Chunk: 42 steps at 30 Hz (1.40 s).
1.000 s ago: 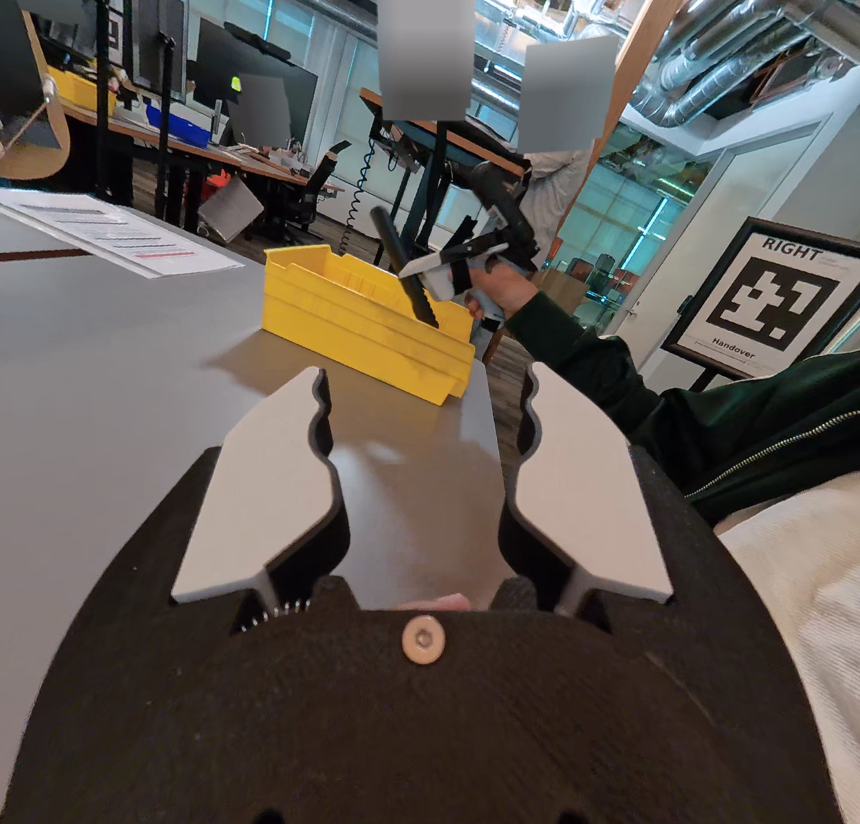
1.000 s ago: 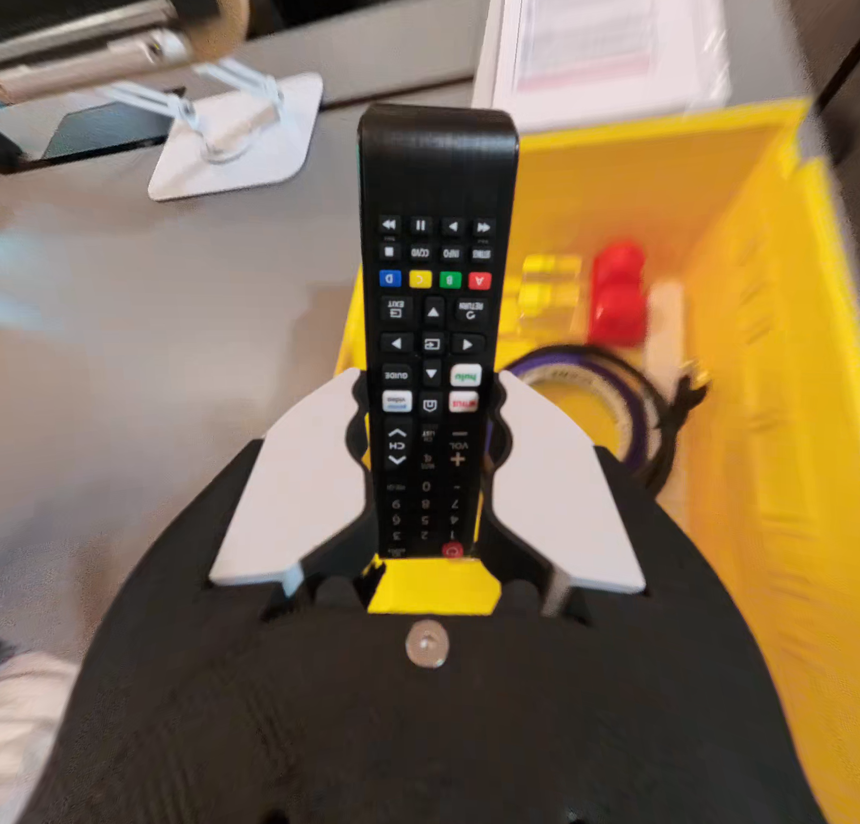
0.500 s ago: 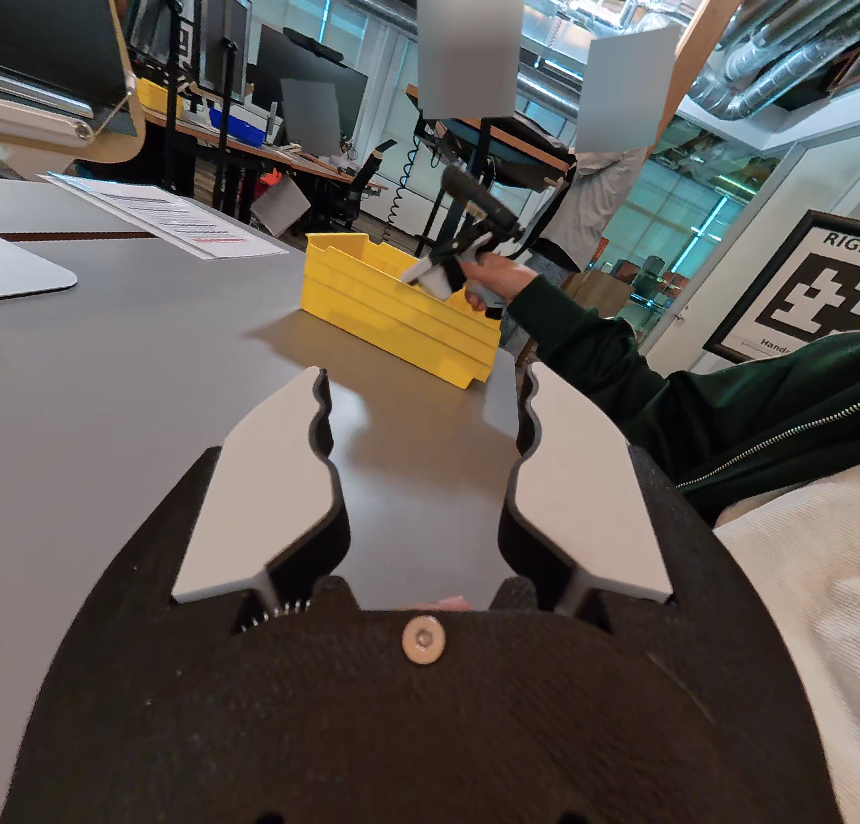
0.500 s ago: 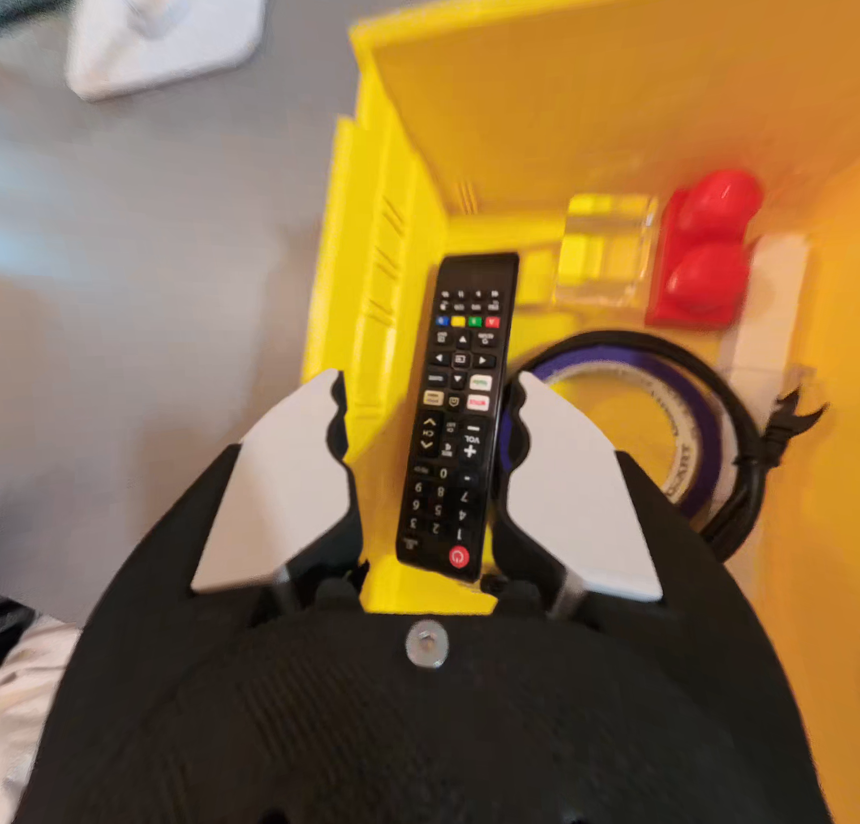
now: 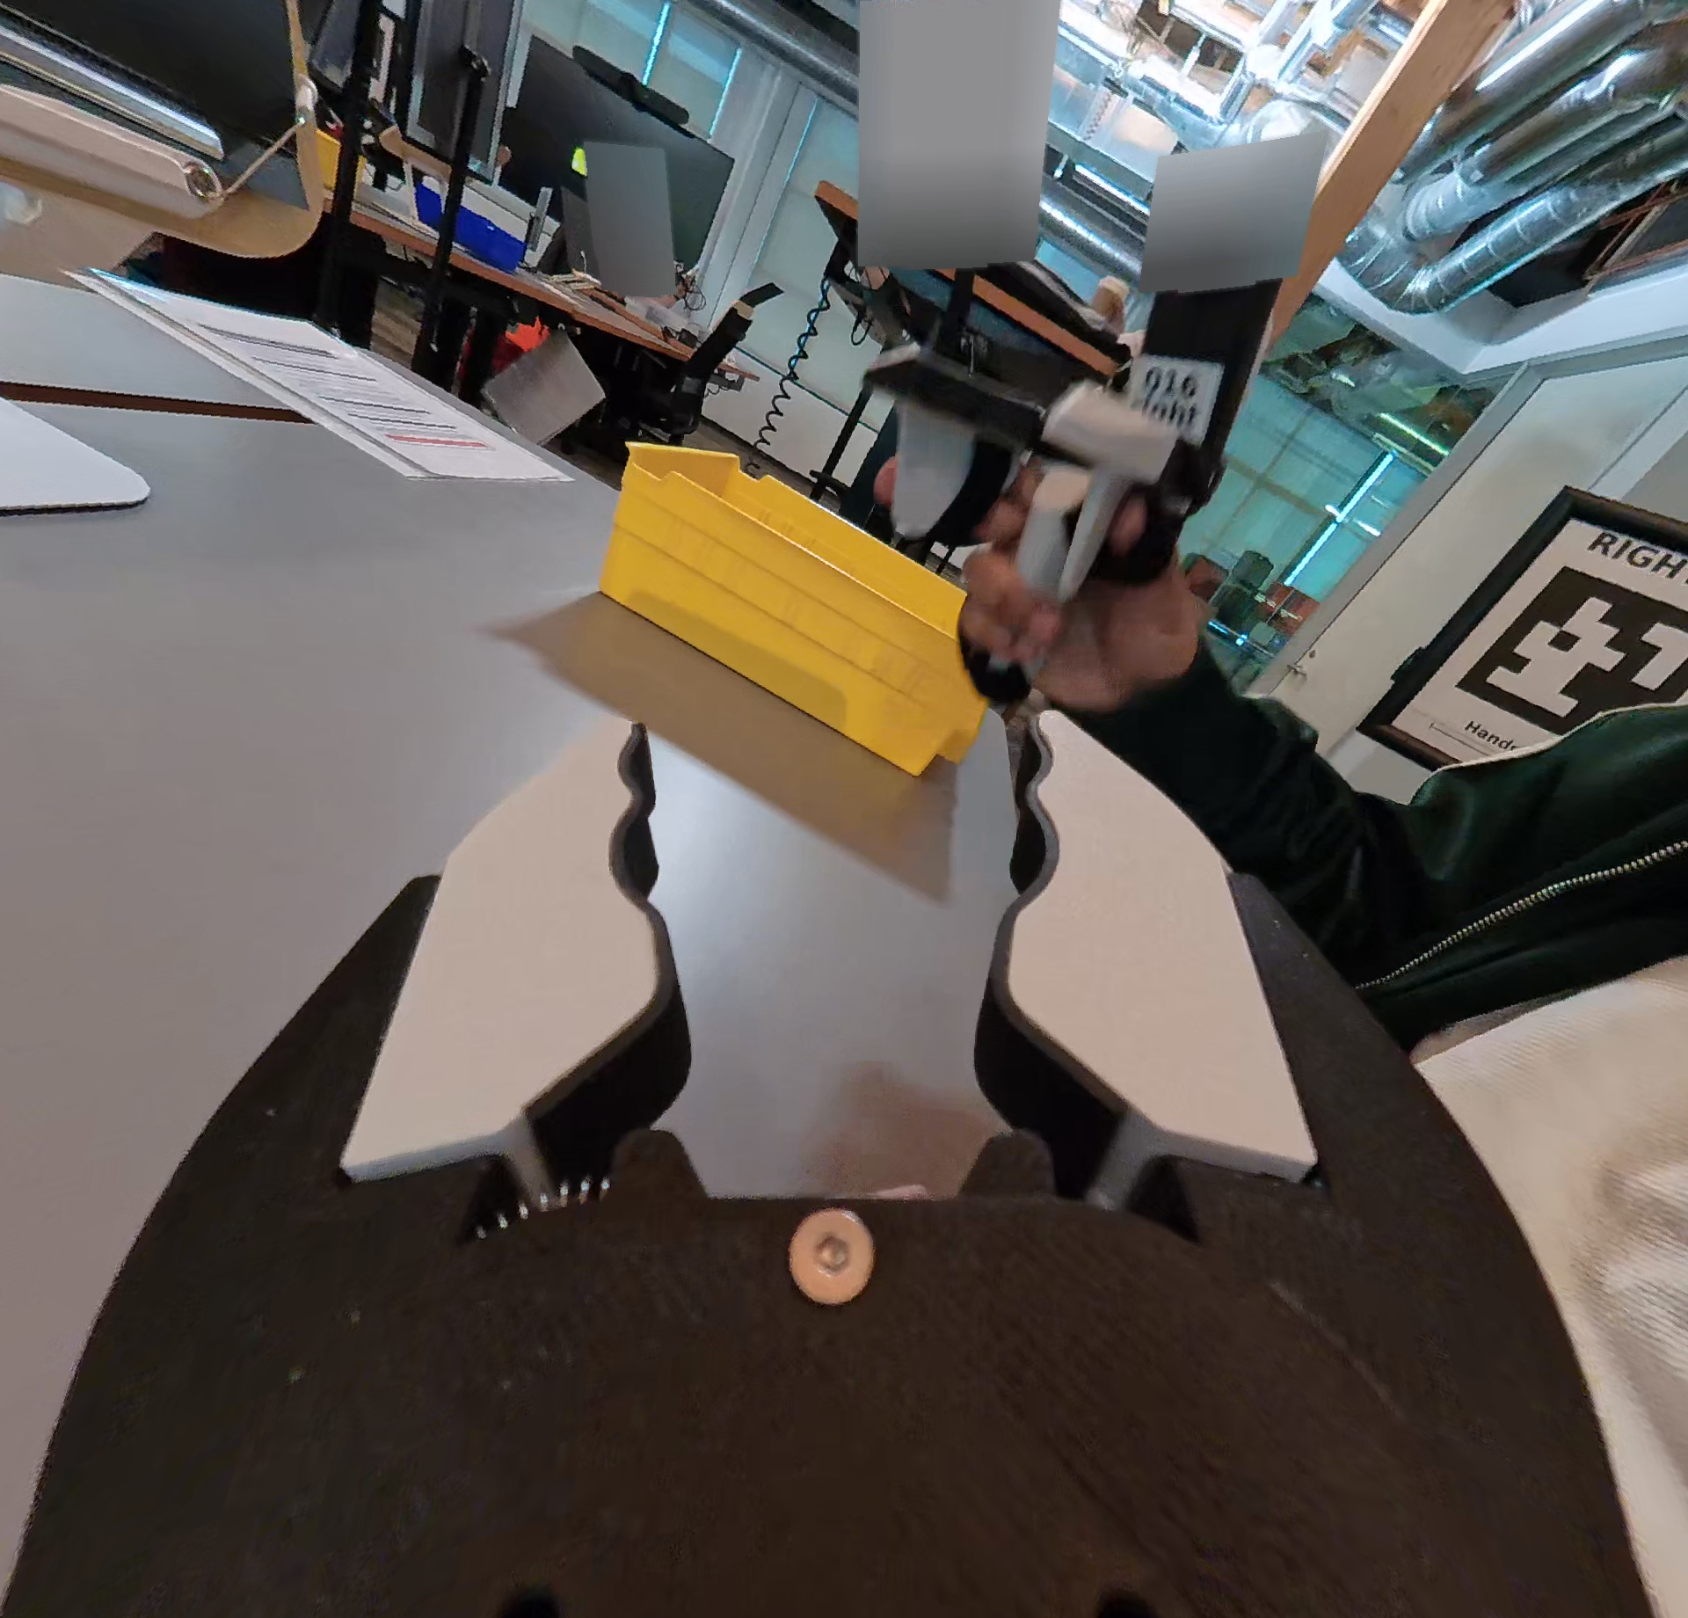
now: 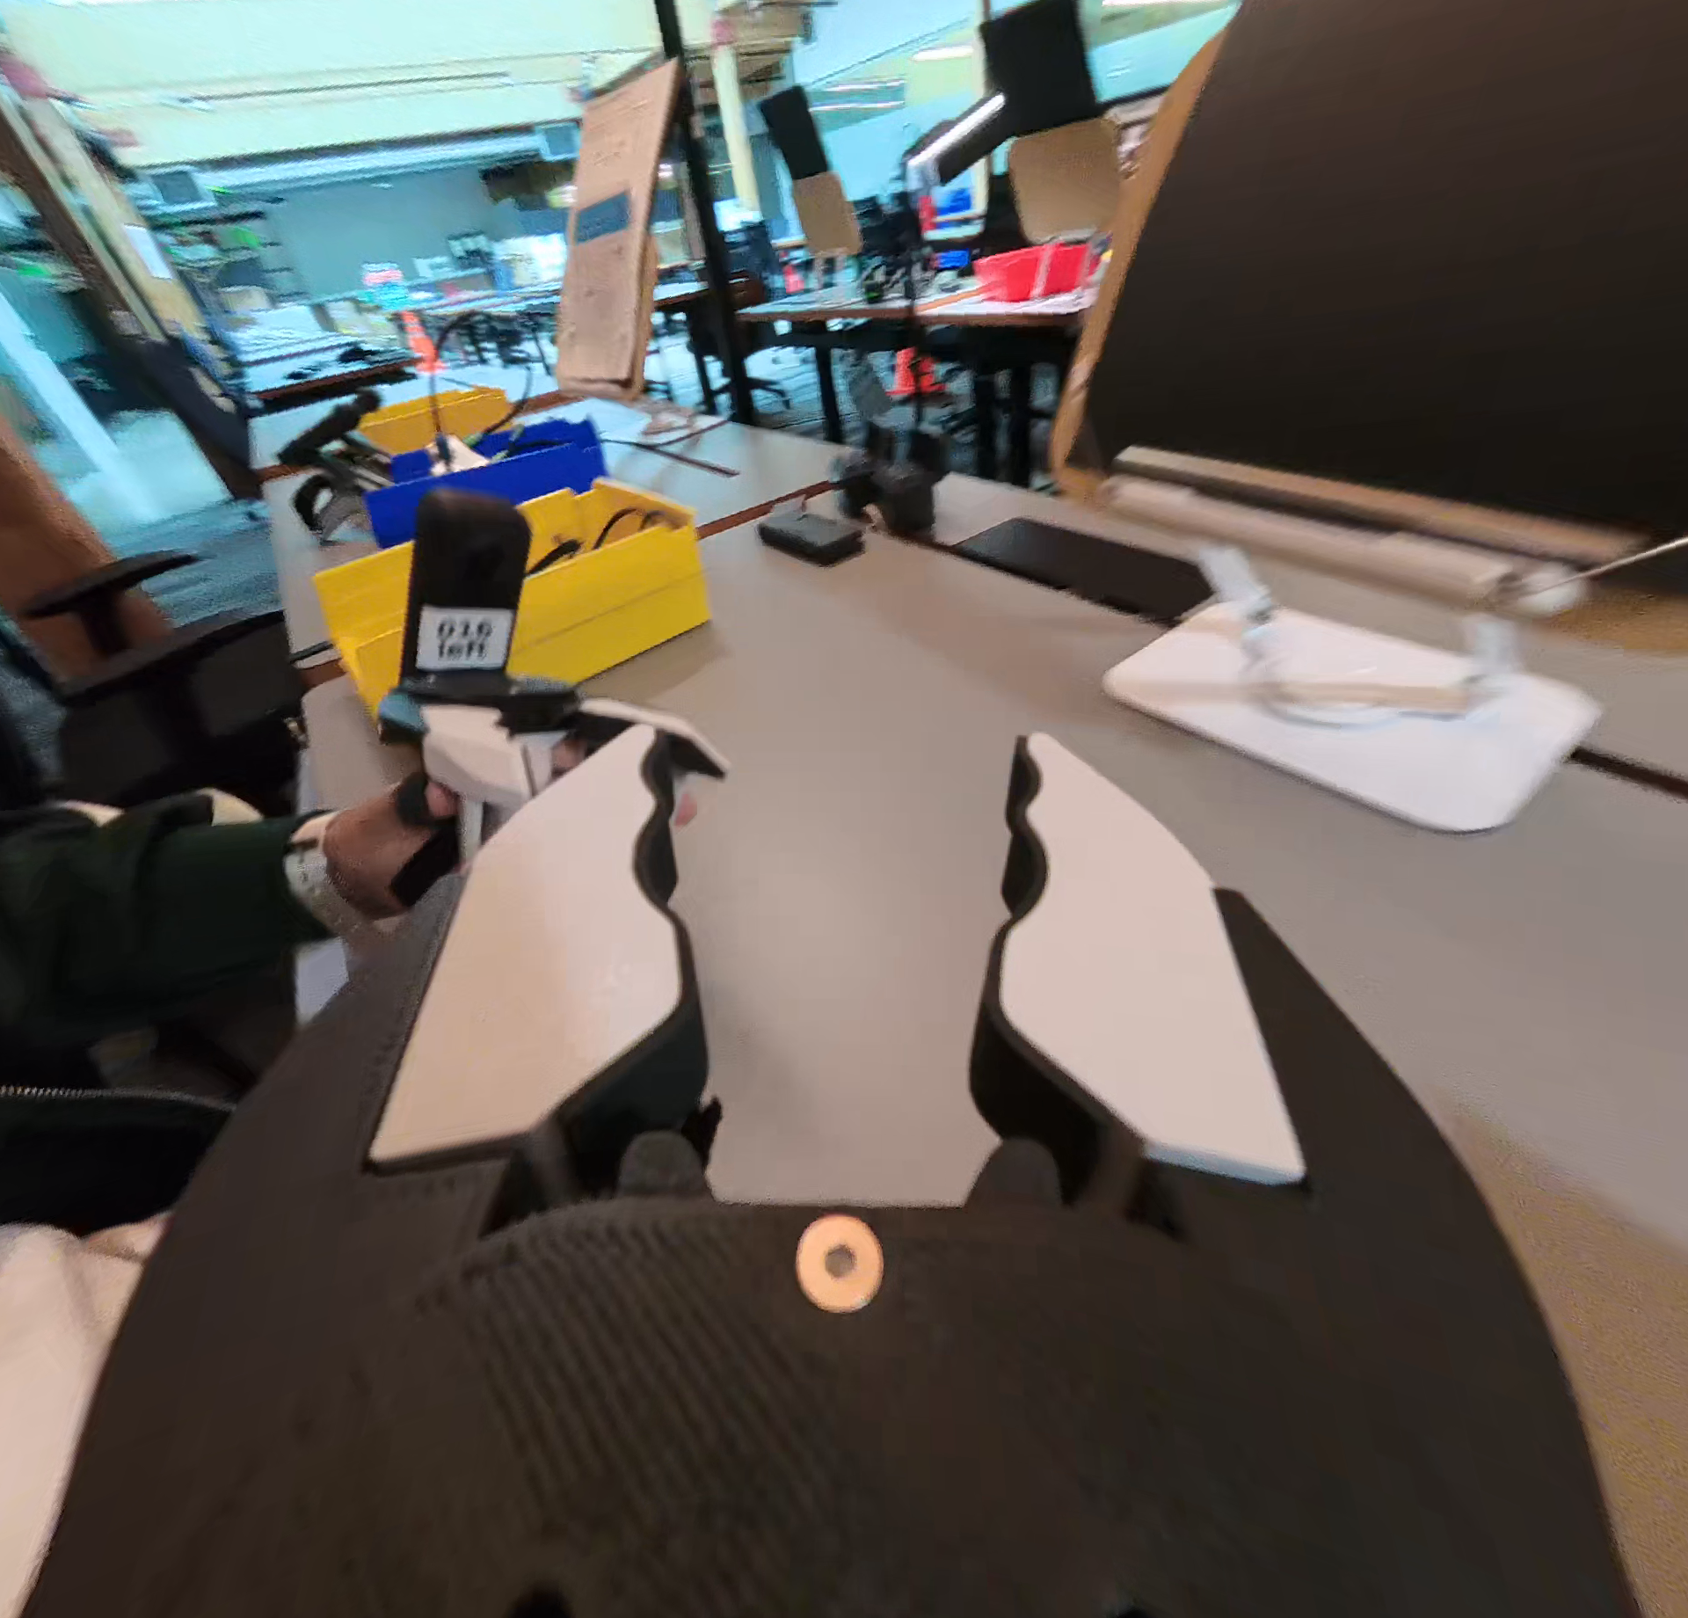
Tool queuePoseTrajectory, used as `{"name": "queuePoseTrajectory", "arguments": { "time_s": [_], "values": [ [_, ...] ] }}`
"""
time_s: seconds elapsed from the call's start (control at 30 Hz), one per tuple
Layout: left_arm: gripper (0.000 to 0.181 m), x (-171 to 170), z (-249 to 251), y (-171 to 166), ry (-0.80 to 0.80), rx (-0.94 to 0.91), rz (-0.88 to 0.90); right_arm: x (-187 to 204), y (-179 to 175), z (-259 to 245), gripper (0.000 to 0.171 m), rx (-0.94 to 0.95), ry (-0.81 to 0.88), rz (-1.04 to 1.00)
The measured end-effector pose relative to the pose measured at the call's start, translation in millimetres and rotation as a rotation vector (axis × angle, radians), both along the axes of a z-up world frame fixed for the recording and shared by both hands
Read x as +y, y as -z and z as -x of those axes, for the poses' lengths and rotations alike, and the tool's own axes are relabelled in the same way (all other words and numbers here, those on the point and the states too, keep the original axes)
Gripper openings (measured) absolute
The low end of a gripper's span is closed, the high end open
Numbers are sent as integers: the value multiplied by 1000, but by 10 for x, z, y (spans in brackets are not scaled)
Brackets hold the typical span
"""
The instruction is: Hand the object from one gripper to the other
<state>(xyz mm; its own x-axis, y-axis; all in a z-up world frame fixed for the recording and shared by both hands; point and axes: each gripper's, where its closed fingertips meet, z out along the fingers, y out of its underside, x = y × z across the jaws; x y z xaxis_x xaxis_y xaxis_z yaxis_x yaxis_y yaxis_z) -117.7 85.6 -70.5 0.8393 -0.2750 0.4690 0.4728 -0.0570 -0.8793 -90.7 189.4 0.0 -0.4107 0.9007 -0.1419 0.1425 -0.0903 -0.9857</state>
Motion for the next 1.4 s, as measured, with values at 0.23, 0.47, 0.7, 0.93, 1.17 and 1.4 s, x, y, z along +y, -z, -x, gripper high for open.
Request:
{"name": "queuePoseTrajectory", "arguments": {
  "time_s": [0.23, 0.47, 0.7, 0.93, 1.17, 1.4],
  "values": [
    [71, 34, 149, 184, -14, 45, 56, -670, 1048, 171, 71, -27, -150, -97],
    [64, -28, 231, 370, -42, 76, 115, -731, 1388, 259, 63, -26, -187, -438],
    [33, -415, 392, 341, -206, 266, 237, -909, 1304, 430, 59, -14, -290, -294],
    [21, -2378, 1924, -413, -938, 443, 667, -1071, 1256, 462, 57, -10, -365, -227],
    [10, -4261, 2641, 567, -1277, 5, 1075, -1156, 1309, 452, 55, -13, -378, -265],
    [35, -4275, 2796, 999, -1193, -88, 1221, -1090, 1333, 416, 51, -8, -333, -306]
  ]
}}
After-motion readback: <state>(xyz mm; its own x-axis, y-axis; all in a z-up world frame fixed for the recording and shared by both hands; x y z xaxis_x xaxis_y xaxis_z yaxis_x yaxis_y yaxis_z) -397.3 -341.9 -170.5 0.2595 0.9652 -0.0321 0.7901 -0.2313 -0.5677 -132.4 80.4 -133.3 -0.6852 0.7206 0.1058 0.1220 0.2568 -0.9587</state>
